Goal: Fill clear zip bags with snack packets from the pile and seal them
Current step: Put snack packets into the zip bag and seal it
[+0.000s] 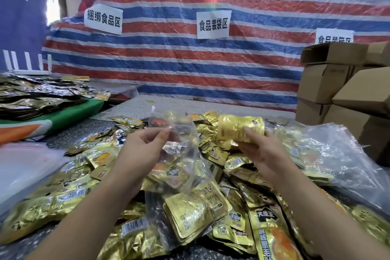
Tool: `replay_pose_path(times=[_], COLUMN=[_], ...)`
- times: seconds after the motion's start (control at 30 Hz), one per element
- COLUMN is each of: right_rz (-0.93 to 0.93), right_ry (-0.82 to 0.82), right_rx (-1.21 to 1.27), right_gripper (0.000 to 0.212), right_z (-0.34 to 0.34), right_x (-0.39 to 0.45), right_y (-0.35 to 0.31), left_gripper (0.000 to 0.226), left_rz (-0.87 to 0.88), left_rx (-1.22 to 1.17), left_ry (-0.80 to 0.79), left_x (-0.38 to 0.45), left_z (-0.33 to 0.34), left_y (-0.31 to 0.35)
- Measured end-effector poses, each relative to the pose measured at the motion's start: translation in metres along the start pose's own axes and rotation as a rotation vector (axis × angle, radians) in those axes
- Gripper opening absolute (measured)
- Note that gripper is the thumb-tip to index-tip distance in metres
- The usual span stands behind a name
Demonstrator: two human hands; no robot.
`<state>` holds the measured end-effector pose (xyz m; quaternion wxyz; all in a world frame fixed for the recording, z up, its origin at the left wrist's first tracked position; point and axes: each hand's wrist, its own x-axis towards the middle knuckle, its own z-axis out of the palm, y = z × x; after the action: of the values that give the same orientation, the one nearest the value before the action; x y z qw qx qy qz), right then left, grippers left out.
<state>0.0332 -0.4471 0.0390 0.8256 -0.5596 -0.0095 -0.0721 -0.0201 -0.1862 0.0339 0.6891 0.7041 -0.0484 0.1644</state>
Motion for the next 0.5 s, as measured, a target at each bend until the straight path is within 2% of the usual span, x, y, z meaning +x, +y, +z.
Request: replay_pose_path(times=[0.1, 0.23, 0.33, 0.5], right_rz=[-0.046, -0.128, -0.187, -0.260], right_ry=[-0.081, -0.219, -0.283, -0.435], right_rx=[0.174, 0.324, 0.336, 0.242], right_gripper=[0.037, 0.031, 0.041, 0.039], right_z=[0.000, -0.004, 0.002, 0.013], right_x=[-0.001, -0.004, -0.010, -0.021], right_y=[-0.015, -0.039, -0.052, -0.065], left_gripper=[0.021, 0.023, 0.026, 0.027], left_rz=[-0.006, 0.052, 0.086, 0.183], left_rx=[-0.028, 0.052, 0.041, -0.138], left_ry=[-0.142, -0.289, -0.386, -0.492], left_x=[-0.004, -0.013, -0.020, -0.027], left_z=[0.001, 0.005, 0.008, 0.007], left_y=[0.003, 0.008, 0.013, 0.020])
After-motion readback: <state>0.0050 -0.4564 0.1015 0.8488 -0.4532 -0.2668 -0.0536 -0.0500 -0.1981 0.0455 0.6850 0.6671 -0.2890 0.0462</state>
